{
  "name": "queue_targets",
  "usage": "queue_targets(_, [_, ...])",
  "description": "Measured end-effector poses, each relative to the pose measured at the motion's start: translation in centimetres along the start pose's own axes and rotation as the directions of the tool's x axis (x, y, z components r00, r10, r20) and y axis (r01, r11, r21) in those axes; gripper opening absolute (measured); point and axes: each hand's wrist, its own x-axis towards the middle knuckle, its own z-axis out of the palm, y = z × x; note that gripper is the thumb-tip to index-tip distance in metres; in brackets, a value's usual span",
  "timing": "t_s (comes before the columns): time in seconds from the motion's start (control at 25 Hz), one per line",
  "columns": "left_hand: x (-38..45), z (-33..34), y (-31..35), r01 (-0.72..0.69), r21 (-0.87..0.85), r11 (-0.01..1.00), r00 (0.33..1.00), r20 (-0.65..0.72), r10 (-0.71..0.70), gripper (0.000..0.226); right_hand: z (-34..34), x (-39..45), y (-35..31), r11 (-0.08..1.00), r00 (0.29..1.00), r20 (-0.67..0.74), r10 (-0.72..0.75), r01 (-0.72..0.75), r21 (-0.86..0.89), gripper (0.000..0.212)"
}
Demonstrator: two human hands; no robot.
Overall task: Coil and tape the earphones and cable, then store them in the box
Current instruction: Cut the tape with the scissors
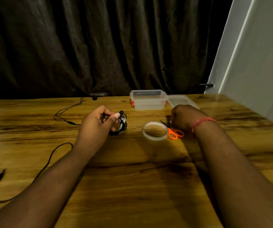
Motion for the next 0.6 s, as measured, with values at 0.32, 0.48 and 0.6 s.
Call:
queue_targets(0.32, [0.0,0.0,0.0,0.011,0.017,1.000,0.999,0.041,-0.012,0.010,1.3,-2.2,-4.0,0.902,0.878,0.212,-0.429,0.404,0.149,0.020])
queue_targets(0.48, [0.1,0.1,-0.1,0.062,-0.024,0.998,0.995,0.085,-0.060,0.013,1.4,-2.3,-4.9,0.887,0.881,0.107,-0.461,0.457,0.064,0.013])
queue_targets(0.6, [0.3,0.1,-0.4,0.129,-0.159,0.979,0.988,0.102,-0.114,0.012,1.3,-2.7,-5.8,0.849,0.871,-0.150,-0.468,0.490,0.197,0.010])
